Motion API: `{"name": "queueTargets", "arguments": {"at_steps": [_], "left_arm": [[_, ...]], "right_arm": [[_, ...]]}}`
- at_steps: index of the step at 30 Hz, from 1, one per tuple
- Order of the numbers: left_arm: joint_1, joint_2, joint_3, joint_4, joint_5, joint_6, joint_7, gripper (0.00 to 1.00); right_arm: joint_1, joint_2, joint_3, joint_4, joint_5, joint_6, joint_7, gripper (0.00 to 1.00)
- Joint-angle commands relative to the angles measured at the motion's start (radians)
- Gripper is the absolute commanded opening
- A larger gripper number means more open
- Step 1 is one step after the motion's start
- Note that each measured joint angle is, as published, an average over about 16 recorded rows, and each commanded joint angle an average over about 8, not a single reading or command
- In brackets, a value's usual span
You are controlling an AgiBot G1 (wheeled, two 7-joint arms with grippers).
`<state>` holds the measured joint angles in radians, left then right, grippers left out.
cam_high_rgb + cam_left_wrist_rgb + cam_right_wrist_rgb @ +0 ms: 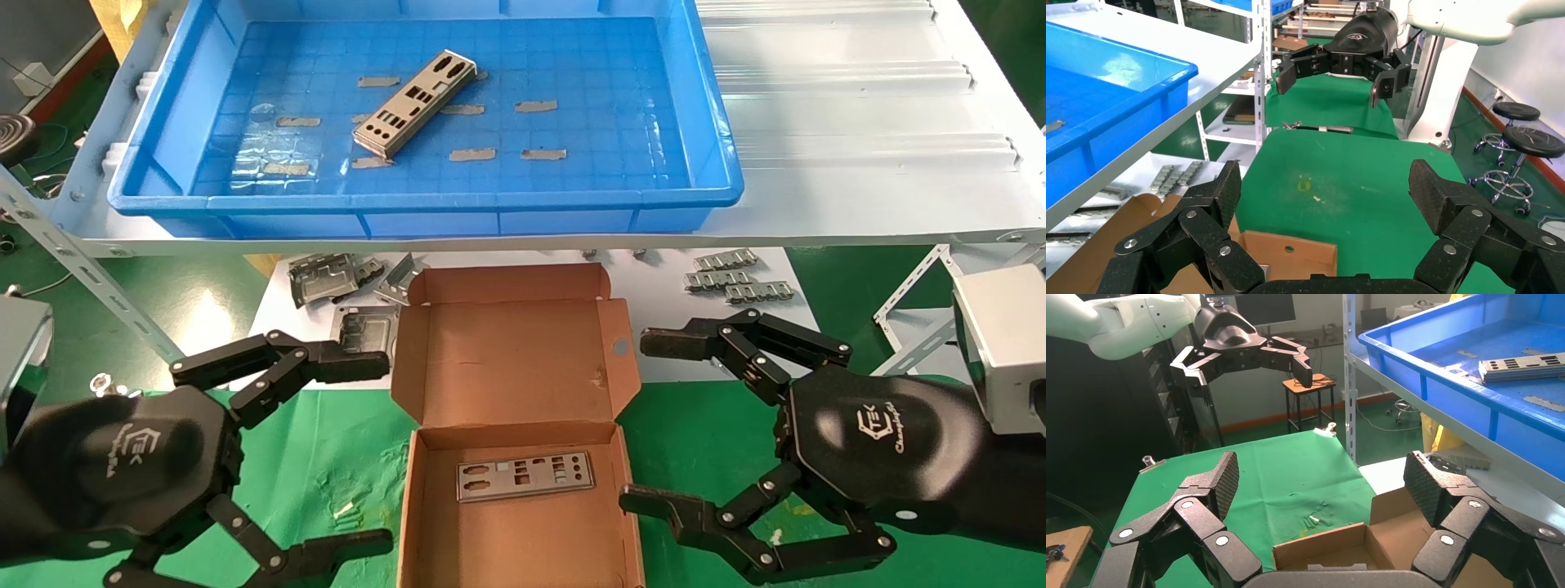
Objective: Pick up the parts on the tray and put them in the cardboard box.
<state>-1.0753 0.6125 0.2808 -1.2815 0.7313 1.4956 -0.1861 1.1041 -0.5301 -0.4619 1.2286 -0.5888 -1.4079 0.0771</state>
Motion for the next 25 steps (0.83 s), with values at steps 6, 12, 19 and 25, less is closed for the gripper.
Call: {"name": "queueTargets", "arguments": {"at_steps": [6,12,19,25], "left_arm": [[0.0,0.0,0.0,0.0,0.0,0.0,0.0,1.0],[0.0,0.0,0.0,0.0,0.0,0.0,0.0,1.0],[0.0,0.0,0.0,0.0,0.0,0.0,0.0,1.0],[0.0,0.0,0.0,0.0,0.0,0.0,0.0,1.0]], "right_arm": [[0.0,0.0,0.0,0.0,0.0,0.0,0.0,1.0],[0.0,0.0,0.0,0.0,0.0,0.0,0.0,1.0],[0.0,0.0,0.0,0.0,0.0,0.0,0.0,1.0],[0.0,0.0,0.0,0.0,0.0,0.0,0.0,1.0]]}}
